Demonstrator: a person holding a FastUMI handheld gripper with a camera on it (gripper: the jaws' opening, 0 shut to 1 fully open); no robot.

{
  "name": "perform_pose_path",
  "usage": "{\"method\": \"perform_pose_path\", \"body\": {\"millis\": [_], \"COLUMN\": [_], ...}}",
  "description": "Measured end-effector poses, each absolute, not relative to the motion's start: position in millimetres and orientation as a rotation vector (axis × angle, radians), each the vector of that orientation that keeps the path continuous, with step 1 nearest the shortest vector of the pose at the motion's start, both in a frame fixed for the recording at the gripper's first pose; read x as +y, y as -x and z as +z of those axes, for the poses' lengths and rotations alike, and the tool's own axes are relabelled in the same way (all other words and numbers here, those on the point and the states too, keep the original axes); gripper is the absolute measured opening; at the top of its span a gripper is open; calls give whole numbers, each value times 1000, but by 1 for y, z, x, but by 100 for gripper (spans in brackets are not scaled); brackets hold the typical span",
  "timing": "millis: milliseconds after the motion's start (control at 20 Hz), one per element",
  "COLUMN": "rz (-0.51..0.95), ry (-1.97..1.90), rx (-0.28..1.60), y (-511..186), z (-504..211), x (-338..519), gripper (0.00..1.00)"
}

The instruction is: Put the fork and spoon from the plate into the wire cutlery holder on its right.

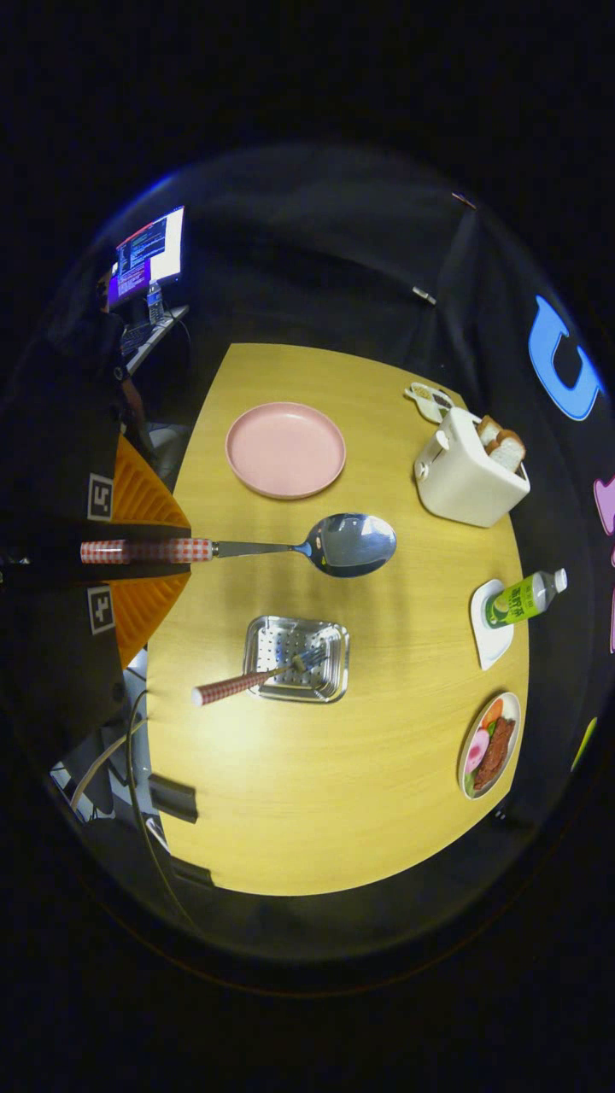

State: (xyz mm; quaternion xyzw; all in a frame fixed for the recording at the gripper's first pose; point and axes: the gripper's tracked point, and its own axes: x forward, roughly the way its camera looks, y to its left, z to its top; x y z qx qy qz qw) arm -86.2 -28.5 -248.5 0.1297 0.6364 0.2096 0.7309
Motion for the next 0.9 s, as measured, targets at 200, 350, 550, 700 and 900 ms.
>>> {"method": "perform_pose_path", "body": {"millis": [200,350,550,700,900], "rz": [462,475,485,478,487], "ry": [-149,-88,6,64,98], "rx": [1585,1733,1915,2039,2114], "y": [93,91,84,78,61], "z": [-264,-270,-276,-281,-292], "x": [-68,-82,-94,-99,-90], "gripper": [13,13,13,13,13]}}
